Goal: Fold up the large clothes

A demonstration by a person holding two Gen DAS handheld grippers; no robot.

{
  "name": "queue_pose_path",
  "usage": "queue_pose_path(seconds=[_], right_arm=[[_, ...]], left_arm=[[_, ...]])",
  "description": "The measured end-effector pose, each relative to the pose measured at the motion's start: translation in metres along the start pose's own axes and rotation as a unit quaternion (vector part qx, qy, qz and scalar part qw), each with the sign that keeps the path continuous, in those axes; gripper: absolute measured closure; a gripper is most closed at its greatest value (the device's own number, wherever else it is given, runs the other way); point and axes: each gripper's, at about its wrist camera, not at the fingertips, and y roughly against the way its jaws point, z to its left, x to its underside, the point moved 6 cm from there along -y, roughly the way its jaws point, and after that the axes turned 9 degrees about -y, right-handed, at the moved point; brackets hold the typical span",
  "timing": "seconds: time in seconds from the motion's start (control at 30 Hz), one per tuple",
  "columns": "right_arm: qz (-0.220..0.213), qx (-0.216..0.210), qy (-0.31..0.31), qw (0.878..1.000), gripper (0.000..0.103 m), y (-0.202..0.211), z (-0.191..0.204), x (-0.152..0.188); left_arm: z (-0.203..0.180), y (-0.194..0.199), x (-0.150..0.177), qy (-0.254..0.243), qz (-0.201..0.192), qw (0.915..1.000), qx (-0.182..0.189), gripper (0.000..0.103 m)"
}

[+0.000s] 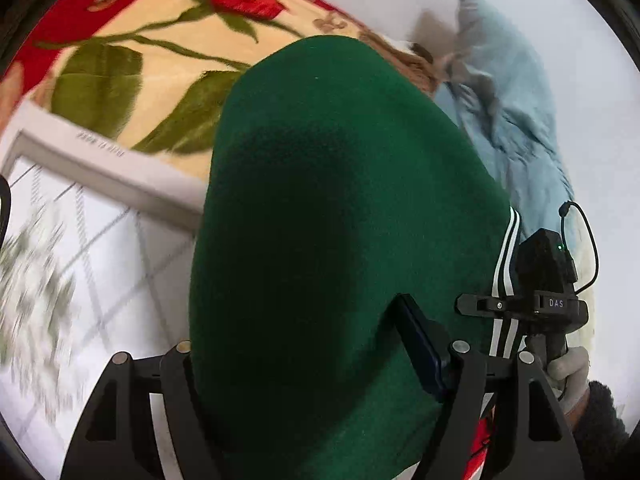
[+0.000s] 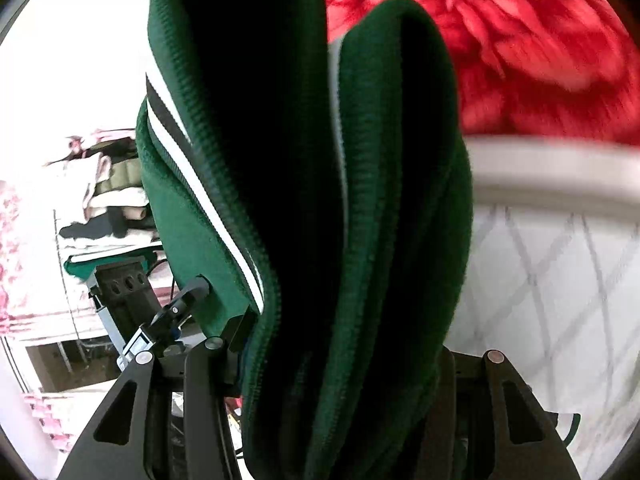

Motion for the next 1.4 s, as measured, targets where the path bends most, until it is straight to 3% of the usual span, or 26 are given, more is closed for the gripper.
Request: queue_pose_path(seconds=[0.17, 0.23, 0.3, 0.4, 0.47, 0.53, 0.67, 0.83, 0.93, 1.07, 1.1, 1.23, 1.4], right_arm=[[0.008, 0.053, -0.021, 0.998, 0.05, -0.031, -0.026, -0.076], [0.011, 0.063, -0.024, 0.998, 0.045, -0.044, -0.022, -0.077], [0.008, 0.078, -0.017, 0.997, 0.034, -0.047, -0.029, -0.075], [-0.022, 0.154, 0.009, 0.988, 0.013, -0.043, -0.021, -0.062], [-0.052, 0.211, 0.028, 0.976, 0.002, -0.033, -0.001, -0.056], [-0.085, 0.261, 0.044, 0.961, 0.0, -0.02, 0.005, -0.045], [-0.138, 0.351, 0.075, 0.923, 0.0, -0.019, 0.024, 0.016], [-0.186, 0.392, 0.069, 0.898, 0.0, 0.001, 0.029, 0.078], [-0.228, 0.412, 0.068, 0.88, 0.0, 0.032, 0.046, 0.121], [-0.268, 0.417, 0.066, 0.866, 0.0, 0.074, 0.057, 0.198], [-0.275, 0.421, 0.067, 0.862, 0.0, 0.077, 0.077, 0.227], [-0.304, 0.421, 0.077, 0.851, 0.0, 0.121, 0.111, 0.287], [-0.335, 0.42, 0.093, 0.838, 0.0, 0.173, 0.163, 0.364]], left_arm=[[0.024, -0.06, -0.028, -0.007, 0.045, 0.998, -0.044, 0.031], [0.033, -0.07, -0.026, -0.005, 0.067, 0.9967, -0.046, 0.026], [0.029, -0.07, -0.025, -0.02, 0.072, 0.9958, -0.053, 0.025], [0.018, -0.065, -0.025, -0.04, 0.076, 0.9928, -0.083, 0.026], [0.014, -0.053, -0.024, -0.049, 0.068, 0.9888, -0.123, 0.026], [0.012, -0.041, -0.019, -0.058, 0.059, 0.9827, -0.165, 0.024], [0.001, -0.01, 0.007, -0.099, 0.046, 0.9597, -0.259, 0.007], [-0.035, 0.033, 0.041, -0.12, 0.008, 0.9436, -0.309, 0.006], [-0.063, 0.054, 0.05, -0.117, -0.009, 0.9395, -0.322, 0.006], [-0.1, 0.088, 0.061, -0.115, -0.021, 0.9374, -0.328, 0.006], [-0.112, 0.102, 0.067, -0.115, -0.023, 0.9384, -0.325, 0.006], [-0.154, 0.152, 0.086, -0.115, -0.031, 0.9423, -0.313, 0.006], [-0.217, 0.23, 0.106, -0.143, -0.069, 0.9332, -0.322, 0.006]])
